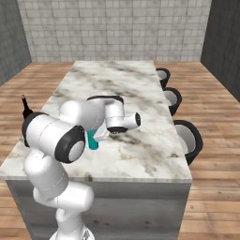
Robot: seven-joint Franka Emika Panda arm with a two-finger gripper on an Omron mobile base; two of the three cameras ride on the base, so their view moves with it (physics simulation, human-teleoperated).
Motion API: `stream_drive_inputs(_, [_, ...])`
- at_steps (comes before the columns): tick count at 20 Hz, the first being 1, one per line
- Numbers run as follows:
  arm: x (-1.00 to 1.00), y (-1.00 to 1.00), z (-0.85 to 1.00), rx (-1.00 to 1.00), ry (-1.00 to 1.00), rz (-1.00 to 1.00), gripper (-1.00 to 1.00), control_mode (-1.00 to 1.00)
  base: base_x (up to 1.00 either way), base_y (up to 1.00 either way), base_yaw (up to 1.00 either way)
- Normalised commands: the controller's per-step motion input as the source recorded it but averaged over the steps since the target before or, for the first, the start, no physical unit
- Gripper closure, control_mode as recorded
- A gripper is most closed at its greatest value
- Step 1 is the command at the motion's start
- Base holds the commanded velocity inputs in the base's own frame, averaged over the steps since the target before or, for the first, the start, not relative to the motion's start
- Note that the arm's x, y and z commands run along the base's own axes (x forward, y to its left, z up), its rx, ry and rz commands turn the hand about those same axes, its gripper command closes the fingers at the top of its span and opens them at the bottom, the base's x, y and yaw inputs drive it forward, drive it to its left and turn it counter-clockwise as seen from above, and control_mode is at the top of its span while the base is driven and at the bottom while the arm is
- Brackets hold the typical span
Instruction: Move the drinks to the dining counter.
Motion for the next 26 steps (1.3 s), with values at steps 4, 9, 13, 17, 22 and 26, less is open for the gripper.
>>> stream_drive_inputs(4, [-0.13, -0.5, 0.31, 0.0, 0.0, -0.14, -1.0, -1.0, 0.0, 0.0, 0.0])
stream_drive_inputs(9, [-0.25, -0.44, 0.26, 0.0, 0.02, -0.21, -1.0, -1.0, 0.0, 0.0, 0.0])
stream_drive_inputs(13, [-0.31, -0.21, 0.08, -0.04, 0.14, -0.36, -1.0, -1.0, 0.0, 0.0, 0.0])
stream_drive_inputs(17, [-0.08, 0.0, 0.17, -0.18, 0.26, -0.35, -1.0, -1.0, 0.0, 0.0, 0.0])
stream_drive_inputs(22, [0.0, 0.0, 0.51, -0.28, 0.35, -0.29, -1.0, -1.0, 0.0, 0.0, 0.0])
stream_drive_inputs(26, [-0.29, 0.0, 0.62, -0.22, 0.27, -0.19, -1.0, -1.0, 0.0, 0.0, 0.0])
